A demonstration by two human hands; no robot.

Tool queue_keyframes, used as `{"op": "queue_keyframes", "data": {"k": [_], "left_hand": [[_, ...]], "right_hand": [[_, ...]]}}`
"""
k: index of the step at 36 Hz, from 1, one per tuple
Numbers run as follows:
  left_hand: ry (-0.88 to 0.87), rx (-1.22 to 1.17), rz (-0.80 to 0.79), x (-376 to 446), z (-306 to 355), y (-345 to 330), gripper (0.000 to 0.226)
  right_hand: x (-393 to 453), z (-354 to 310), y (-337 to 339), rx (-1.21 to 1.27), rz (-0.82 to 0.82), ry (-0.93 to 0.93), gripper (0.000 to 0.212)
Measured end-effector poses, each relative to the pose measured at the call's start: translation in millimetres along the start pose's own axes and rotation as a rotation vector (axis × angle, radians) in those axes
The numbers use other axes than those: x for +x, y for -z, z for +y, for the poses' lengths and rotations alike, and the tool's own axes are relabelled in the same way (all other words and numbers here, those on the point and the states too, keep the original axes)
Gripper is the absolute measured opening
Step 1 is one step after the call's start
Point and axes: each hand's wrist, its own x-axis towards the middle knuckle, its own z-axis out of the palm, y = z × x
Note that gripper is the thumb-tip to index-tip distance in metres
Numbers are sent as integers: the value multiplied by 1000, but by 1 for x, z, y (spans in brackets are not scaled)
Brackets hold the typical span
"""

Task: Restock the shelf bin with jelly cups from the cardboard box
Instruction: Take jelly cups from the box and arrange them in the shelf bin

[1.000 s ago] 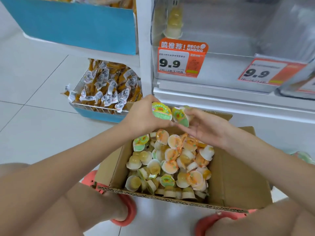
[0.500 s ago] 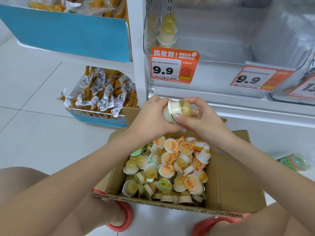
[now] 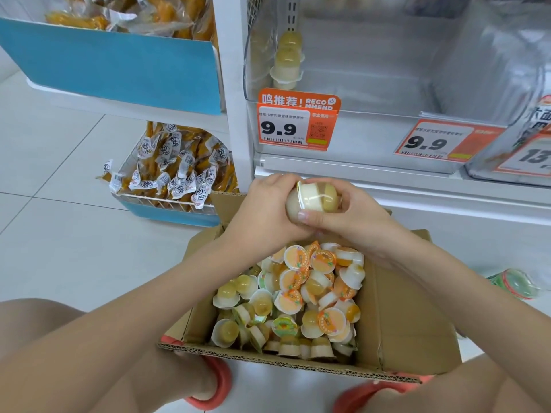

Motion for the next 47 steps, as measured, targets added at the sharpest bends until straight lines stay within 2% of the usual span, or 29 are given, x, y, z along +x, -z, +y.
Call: {"op": "queue_keyframes", "data": {"k": [2,4,8,13,16,18,21,24,29,39,47], "left_hand": [[-8,15,22,1,1,1,64],[-25,48,33,1,3,2,63],[-30,68,76,0,6,9,60],[16,-27,129,15,6,39,79],[56,118,56,27,-10,61,59],[75,193,31,33,-20,66,46],[55,264,33,41,-25,62,47],[6,319,22,48,-26,56,48],[1,309,33,54,-32,58,38],[-22,318,72,57,-31,52,31],[-19,305,72,56,-30,50,33]], "right_hand": [[1,-6,-1,36,9,-24,57],[1,-10,-5,-9,47,-12,47],[0,-21,-14,-92,114,6,44],[5,-69,-1,-298,364,231,47],[25,-112,20,-242,510,343,52],[50,-136,32,-359,539,362,56],[98,-155,40,-689,435,208,72],[135,-145,33,-765,246,50,76],[168,-121,26,-819,96,52,70],[192,-101,10,-816,79,68,82],[185,-100,16,-819,185,210,43]]}}
